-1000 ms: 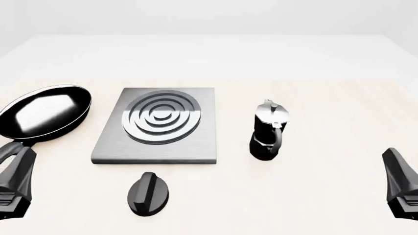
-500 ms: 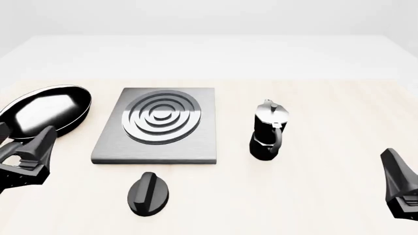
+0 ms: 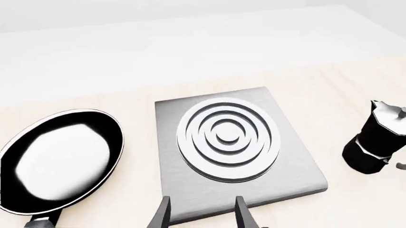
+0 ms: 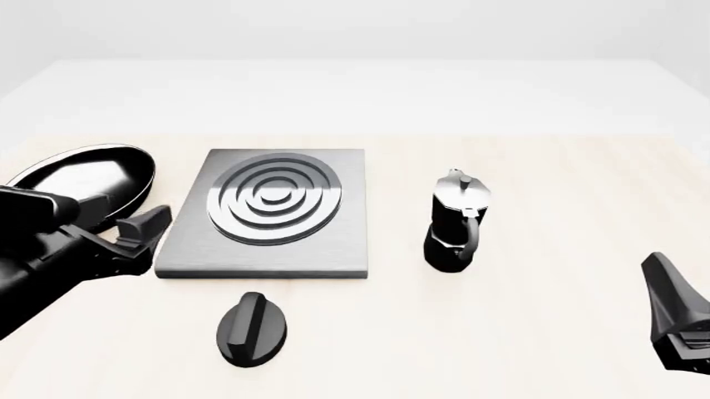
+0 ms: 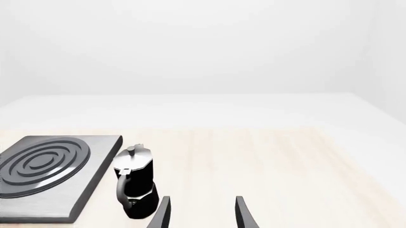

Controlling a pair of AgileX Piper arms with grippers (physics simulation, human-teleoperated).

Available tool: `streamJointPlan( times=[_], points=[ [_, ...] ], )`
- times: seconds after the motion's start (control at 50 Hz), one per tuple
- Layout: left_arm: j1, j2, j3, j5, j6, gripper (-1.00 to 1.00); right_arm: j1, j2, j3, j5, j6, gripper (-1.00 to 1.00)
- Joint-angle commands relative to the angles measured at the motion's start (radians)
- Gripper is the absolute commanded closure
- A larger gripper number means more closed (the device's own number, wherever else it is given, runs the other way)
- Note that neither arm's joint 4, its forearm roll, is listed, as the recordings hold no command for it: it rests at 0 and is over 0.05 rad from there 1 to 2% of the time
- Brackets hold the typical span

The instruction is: Turn on the stove.

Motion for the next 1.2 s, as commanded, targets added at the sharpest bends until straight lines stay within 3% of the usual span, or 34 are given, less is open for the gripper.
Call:
streamJointPlan(
  times=[0.02, 0.08, 0.18, 0.22, 0.42, 0.62, 0.84, 1.12, 1.2],
  points=[
    [-0.078, 0.092, -0.041, 0.037, -0.030, -1.00, 0.004, 0.001, 0.000, 0.001, 0.005, -1.00],
    [-0.093, 0.103, -0.036, 0.029, -0.010, -1.00, 0.003, -0.005, 0.001, 0.002, 0.019, -1.00],
    [-0.112, 0.157, -0.029, 0.003, -0.037, -1.00, 0.003, -0.011, 0.001, 0.007, 0.018, -1.00],
    [-0.152, 0.205, -0.033, -0.001, -0.082, -1.00, 0.004, -0.001, 0.001, 0.000, 0.021, -1.00],
    [-0.190, 0.257, -0.062, 0.024, -0.109, -1.00, 0.006, 0.017, 0.001, -0.014, 0.025, -1.00],
    [-0.250, 0.327, -0.083, 0.041, -0.212, -1.00, 0.007, 0.016, 0.001, -0.013, 0.030, -1.00],
    [-0.268, 0.360, -0.085, 0.038, -0.265, -1.00, 0.008, 0.009, 0.001, -0.009, 0.034, -1.00],
    [-0.271, 0.384, -0.081, 0.018, -0.276, -1.00, 0.010, 0.011, 0.001, -0.010, 0.037, -1.00],
    [-0.270, 0.508, -0.075, -0.058, -0.305, -1.00, 0.012, 0.017, 0.001, -0.016, 0.049, -1.00]
  ],
)
